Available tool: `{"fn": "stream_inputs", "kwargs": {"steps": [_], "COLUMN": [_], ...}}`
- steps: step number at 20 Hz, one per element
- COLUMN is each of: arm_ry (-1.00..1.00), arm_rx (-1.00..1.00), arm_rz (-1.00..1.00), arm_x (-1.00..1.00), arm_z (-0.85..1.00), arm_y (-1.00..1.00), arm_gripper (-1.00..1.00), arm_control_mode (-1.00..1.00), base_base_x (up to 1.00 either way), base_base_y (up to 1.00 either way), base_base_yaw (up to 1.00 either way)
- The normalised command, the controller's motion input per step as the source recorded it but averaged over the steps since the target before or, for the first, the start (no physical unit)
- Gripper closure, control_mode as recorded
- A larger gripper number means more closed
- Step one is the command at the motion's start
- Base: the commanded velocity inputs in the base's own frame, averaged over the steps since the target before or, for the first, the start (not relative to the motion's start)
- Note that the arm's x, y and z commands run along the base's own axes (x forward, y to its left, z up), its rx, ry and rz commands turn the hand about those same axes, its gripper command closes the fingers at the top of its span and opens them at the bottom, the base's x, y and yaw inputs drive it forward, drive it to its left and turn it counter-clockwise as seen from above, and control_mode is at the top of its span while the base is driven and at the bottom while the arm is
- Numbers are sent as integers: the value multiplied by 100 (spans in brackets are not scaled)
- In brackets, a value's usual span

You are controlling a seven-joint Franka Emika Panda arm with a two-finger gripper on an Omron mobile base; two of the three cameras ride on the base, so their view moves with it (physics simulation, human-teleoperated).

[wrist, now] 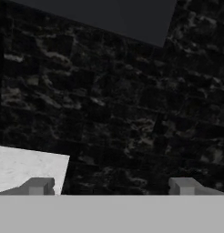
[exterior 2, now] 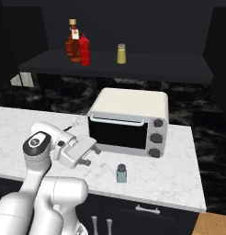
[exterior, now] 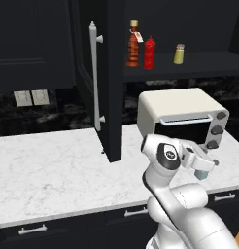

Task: Put the shaker and condiment bottle from the counter next to their counterparts in the cabinet.

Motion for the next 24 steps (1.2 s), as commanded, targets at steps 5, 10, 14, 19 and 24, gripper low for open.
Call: {"fn": "stream_inputs", "kwargs": {"steps": [5,10,14,19,24], "arm_ry": [-7,-10,-12,-11,-2], "arm_rx": [-4,-17,-18,-7,-17], "arm_rz": [16,14,13,13,11], "arm_x": [0,0,-3,-16,-17], "arm_z": [-94,-100,-100,-100,-100], "arm_y": [-31,-61,-65,-20,-1], "arm_gripper": [-100,-100,-100,-100,-100], "arm_control_mode": [-100,-100,-100,-100,-100], "base_base_x": [0,0,0,0,0], "base_base_y": [0,0,0,0,0], "base_base_yaw": [0,0,0,0,0]}}
